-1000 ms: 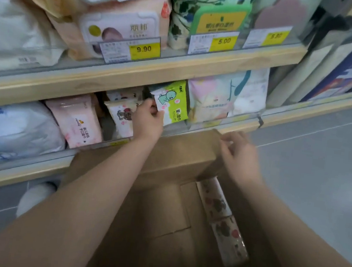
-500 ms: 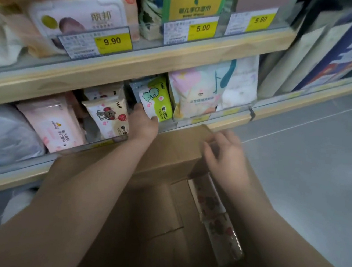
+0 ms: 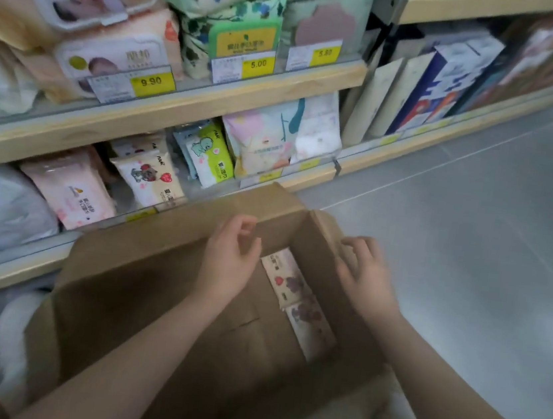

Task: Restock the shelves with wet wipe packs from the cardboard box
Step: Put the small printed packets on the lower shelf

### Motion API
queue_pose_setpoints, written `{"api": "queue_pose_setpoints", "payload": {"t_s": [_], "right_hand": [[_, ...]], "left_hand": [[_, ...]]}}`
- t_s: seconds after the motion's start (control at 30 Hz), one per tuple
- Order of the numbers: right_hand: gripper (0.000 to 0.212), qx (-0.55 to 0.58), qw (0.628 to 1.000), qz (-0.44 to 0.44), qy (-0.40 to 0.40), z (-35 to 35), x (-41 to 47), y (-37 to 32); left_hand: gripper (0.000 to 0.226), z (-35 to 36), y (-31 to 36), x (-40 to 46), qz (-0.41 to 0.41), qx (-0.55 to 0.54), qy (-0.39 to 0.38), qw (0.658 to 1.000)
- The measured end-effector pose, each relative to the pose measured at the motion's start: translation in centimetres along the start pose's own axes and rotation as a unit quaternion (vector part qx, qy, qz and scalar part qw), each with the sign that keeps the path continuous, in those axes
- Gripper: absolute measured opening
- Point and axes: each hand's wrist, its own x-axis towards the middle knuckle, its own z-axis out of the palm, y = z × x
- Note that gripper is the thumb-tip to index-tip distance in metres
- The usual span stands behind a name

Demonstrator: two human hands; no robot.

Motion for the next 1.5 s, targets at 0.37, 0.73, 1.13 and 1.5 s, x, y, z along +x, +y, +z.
{"api": "queue_pose_setpoints", "payload": {"t_s": [0.37, 0.73, 1.13, 1.5], "right_hand": [[0.032, 0.089, 0.987, 0.128, -0.03, 0.9, -4.7, 3.4], [0.044, 0.144, 0.977, 0.158, -0.021, 1.6, -4.6, 4.8], [0.028, 0.061, 0.993, 0.102, 0.011, 0.8, -4.5, 2.4], [0.03, 0.01, 0.997, 0.002, -0.071, 6.5, -2.8, -3.6]], "left_hand": [[0.028, 11.3, -5.1, -8.0, -0.255, -0.01, -0.211, 0.944], [0.024, 18.1, -5.6, -7.2, -0.377, -0.049, -0.164, 0.91], [0.012, 9.4, -6.7, -7.0, -0.406, -0.17, -0.139, 0.887], [0.013, -1.7, -9.4, -5.4, -0.394, -0.202, -0.026, 0.896]]}}
